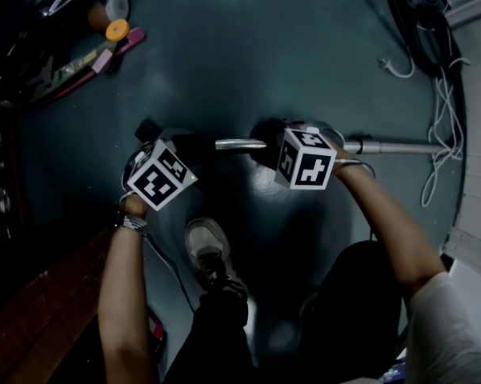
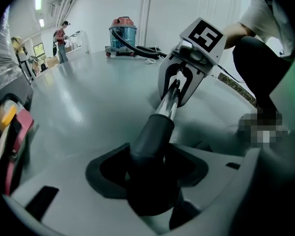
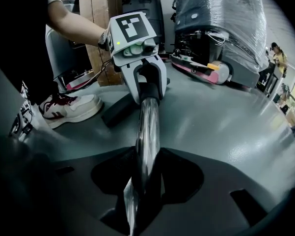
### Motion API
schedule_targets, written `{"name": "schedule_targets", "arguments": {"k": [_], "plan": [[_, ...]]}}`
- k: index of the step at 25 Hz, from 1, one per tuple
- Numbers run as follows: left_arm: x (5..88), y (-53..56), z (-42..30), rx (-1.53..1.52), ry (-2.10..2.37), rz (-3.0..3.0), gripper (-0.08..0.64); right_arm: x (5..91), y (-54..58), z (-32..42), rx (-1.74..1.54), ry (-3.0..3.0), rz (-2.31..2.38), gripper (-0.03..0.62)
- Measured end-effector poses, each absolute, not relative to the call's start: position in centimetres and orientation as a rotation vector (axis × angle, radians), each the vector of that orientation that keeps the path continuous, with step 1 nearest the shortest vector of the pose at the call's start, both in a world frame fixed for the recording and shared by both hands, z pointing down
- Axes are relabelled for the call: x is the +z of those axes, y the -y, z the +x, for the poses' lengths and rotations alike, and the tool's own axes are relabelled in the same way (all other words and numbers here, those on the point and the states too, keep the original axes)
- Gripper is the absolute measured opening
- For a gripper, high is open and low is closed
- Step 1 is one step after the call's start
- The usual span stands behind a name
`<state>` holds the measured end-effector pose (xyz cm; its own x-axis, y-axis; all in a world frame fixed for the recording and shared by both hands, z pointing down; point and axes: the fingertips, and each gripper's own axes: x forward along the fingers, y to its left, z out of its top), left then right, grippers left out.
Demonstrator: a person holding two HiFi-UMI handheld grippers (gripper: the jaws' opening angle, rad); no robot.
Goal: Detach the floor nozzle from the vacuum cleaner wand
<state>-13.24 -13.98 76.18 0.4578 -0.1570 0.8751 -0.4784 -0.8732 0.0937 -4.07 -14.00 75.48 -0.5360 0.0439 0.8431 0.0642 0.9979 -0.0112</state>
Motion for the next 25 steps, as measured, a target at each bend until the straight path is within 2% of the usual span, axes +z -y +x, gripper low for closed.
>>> {"name": "schedule_targets", "arguments": {"k": [15,25], "plan": [[76.3,15.6,-13.2,1.495,0.872,2.387,0.25,75.9,14.4,-3.4,0.104,2.117,-0.065,0.161],[75.8,15.6,-13.1,1.45,0.762,2.435,0.241,74.5,15.0,-3.9,-0.073,2.137,-0.063,0.163]]}}
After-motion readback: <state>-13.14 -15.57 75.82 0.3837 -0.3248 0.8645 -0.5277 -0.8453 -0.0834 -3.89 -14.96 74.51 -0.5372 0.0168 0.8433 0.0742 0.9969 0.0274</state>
